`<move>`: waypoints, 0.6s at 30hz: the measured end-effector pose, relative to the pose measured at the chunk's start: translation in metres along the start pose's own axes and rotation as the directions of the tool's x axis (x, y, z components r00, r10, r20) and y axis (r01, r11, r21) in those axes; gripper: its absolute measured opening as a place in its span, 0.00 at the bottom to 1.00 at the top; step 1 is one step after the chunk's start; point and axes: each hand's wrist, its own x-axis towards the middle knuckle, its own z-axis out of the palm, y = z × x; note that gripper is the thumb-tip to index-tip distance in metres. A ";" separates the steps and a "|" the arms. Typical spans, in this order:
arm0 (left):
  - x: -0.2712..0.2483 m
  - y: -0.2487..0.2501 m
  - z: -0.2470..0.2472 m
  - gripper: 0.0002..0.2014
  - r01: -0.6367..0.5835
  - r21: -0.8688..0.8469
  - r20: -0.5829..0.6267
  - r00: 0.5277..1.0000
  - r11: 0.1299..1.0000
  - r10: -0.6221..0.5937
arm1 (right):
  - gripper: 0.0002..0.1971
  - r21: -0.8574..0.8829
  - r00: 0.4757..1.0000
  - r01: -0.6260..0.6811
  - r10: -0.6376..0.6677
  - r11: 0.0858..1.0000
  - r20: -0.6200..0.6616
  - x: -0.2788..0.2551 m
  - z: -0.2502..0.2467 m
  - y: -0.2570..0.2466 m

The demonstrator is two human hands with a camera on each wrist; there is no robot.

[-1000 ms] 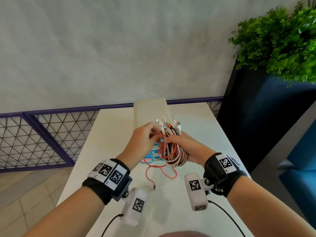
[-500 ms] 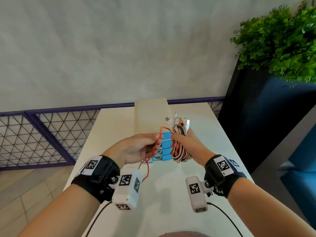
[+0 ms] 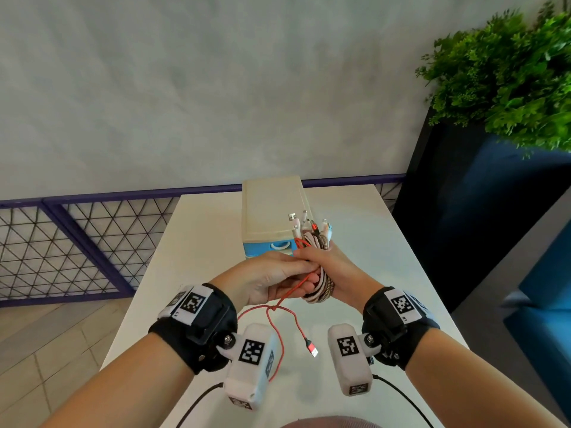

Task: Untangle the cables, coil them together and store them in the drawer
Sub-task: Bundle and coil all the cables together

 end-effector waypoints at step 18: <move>0.011 -0.022 -0.044 0.09 -0.113 0.722 -0.050 0.976 0.682 0.214 | 0.03 -0.059 0.964 0.038 -0.053 0.998 -0.262 0.000 -0.034 -0.039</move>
